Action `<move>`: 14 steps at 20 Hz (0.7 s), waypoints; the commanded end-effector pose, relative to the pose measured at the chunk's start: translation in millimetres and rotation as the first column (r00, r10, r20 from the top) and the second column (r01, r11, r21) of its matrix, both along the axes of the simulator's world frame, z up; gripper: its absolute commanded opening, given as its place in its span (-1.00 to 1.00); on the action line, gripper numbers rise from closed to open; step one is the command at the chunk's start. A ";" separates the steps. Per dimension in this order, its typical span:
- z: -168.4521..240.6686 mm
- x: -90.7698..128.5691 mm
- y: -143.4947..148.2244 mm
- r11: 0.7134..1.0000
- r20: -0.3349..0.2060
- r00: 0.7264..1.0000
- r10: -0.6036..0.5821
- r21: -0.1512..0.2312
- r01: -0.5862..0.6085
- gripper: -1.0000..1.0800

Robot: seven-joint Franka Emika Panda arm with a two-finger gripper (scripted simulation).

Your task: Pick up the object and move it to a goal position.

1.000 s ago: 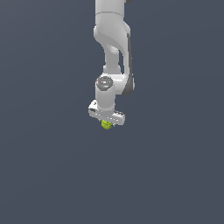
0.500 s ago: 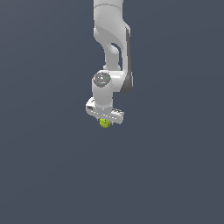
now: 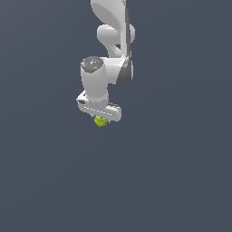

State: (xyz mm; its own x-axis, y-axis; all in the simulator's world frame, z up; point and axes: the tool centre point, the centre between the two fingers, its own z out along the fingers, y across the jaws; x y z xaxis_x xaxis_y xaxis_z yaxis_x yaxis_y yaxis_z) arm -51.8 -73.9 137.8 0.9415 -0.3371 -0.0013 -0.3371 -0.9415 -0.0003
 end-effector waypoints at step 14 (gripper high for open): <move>156.2 28.1 -72.7 1.000 0.002 1.000 -0.001 0.000 0.001 -1.00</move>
State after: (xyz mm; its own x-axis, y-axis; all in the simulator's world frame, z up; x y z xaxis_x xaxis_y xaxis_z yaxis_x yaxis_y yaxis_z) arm -26.4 -139.6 278.2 0.9411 -0.3383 -0.0004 -0.3383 -0.9411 -0.0006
